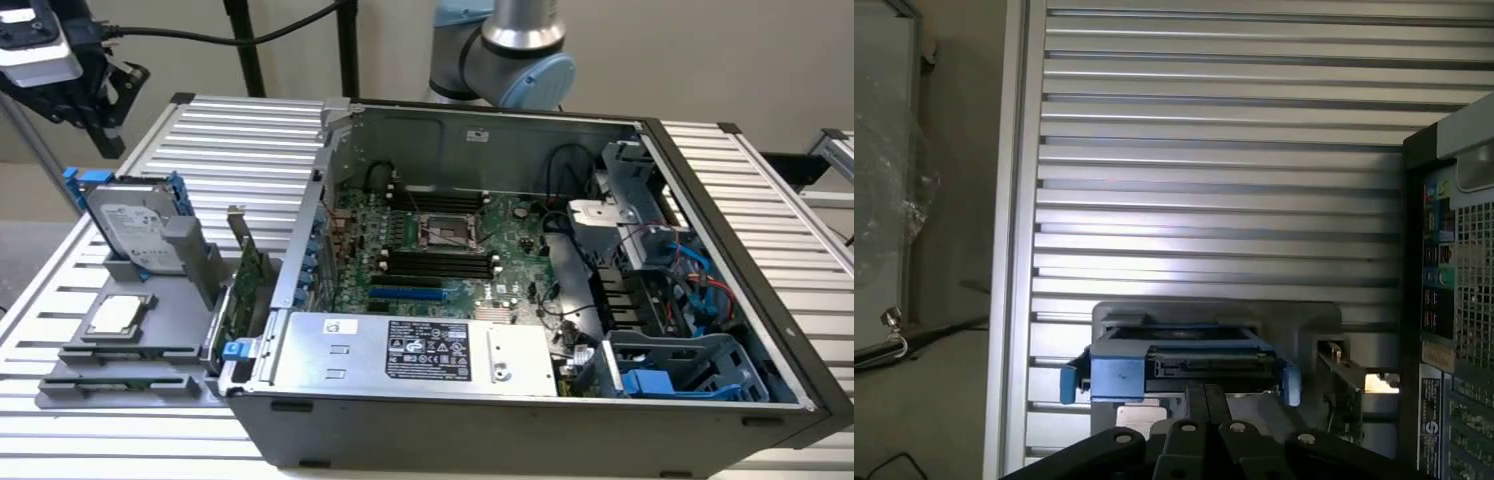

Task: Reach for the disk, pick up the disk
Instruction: 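Reach for the disk, then pick up the disk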

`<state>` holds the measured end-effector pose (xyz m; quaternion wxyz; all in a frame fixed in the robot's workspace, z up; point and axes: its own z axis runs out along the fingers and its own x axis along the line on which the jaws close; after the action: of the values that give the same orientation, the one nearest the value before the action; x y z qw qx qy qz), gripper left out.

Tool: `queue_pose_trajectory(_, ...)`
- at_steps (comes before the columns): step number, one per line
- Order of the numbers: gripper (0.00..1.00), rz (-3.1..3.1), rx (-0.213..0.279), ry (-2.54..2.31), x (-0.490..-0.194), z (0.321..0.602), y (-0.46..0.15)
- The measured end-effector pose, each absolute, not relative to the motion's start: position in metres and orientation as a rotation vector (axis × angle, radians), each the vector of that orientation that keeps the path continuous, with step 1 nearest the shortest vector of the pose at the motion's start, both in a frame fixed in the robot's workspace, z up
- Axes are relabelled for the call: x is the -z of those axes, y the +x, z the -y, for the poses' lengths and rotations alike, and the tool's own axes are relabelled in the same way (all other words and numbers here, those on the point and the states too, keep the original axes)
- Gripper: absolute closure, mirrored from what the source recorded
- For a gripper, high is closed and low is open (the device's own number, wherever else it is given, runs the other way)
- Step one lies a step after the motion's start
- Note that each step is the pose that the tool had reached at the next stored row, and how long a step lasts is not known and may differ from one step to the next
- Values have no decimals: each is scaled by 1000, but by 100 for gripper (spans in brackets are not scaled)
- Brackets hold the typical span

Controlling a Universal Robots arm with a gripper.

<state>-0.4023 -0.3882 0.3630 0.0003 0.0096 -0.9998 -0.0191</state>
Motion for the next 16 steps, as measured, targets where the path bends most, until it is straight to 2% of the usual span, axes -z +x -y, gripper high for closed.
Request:
queue_pose_trajectory(6,89,3140,60,30,-363,388,-429)
queue_pose_trajectory(16,89,3140,60,30,-363,388,-431)
